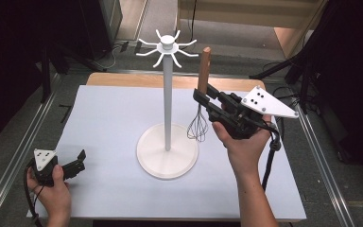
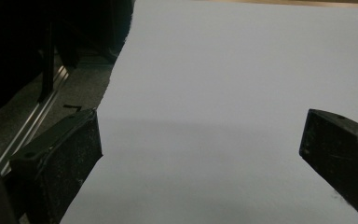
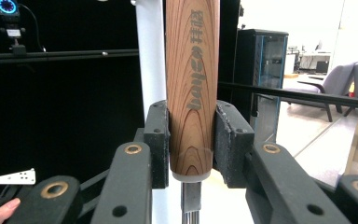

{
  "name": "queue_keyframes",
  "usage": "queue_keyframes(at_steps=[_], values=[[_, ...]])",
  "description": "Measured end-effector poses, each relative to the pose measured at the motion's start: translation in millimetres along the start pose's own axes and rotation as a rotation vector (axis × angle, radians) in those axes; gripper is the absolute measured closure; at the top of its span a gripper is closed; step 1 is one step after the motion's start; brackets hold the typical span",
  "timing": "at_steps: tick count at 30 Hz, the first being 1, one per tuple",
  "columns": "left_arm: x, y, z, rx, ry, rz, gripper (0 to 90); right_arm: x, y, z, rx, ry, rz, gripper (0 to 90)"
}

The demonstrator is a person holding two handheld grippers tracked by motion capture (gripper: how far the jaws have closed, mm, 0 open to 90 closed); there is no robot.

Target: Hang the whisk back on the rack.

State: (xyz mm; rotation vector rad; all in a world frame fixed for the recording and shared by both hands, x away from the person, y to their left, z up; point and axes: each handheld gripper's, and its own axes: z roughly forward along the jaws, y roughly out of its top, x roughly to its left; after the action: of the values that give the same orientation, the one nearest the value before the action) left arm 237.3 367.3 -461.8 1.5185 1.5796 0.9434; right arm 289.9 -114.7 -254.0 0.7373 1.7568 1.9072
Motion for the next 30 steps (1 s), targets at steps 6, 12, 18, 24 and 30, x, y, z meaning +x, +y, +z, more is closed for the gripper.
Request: queue_keyframes(at_steps=[6,12,18,24,30], values=[[0.2,0.0,-0.1,0.001,0.0,0.0,0.0,0.8,0.3,1.4,0.006,0.003,-0.001,70.3],[0.0,0.0,0.1,0.001,-0.001,-0.002,0.0,0.5,0.5,2.4,0.014,0.005,-0.003,70.3],[0.3,0.1,-0.1,0.002,-0.001,-0.002,0.0,1.9,0.5,4.3,0.018,0.012,-0.002,70.3],[0.5,0.1,-0.1,0.005,-0.002,-0.003,0.0,2.4,-1.0,8.1,0.034,0.02,0.0,70.3],[0.7,0.1,-0.1,0.004,-0.002,-0.004,0.0,3.2,0.5,12.4,0.044,0.028,-0.002,70.3]])
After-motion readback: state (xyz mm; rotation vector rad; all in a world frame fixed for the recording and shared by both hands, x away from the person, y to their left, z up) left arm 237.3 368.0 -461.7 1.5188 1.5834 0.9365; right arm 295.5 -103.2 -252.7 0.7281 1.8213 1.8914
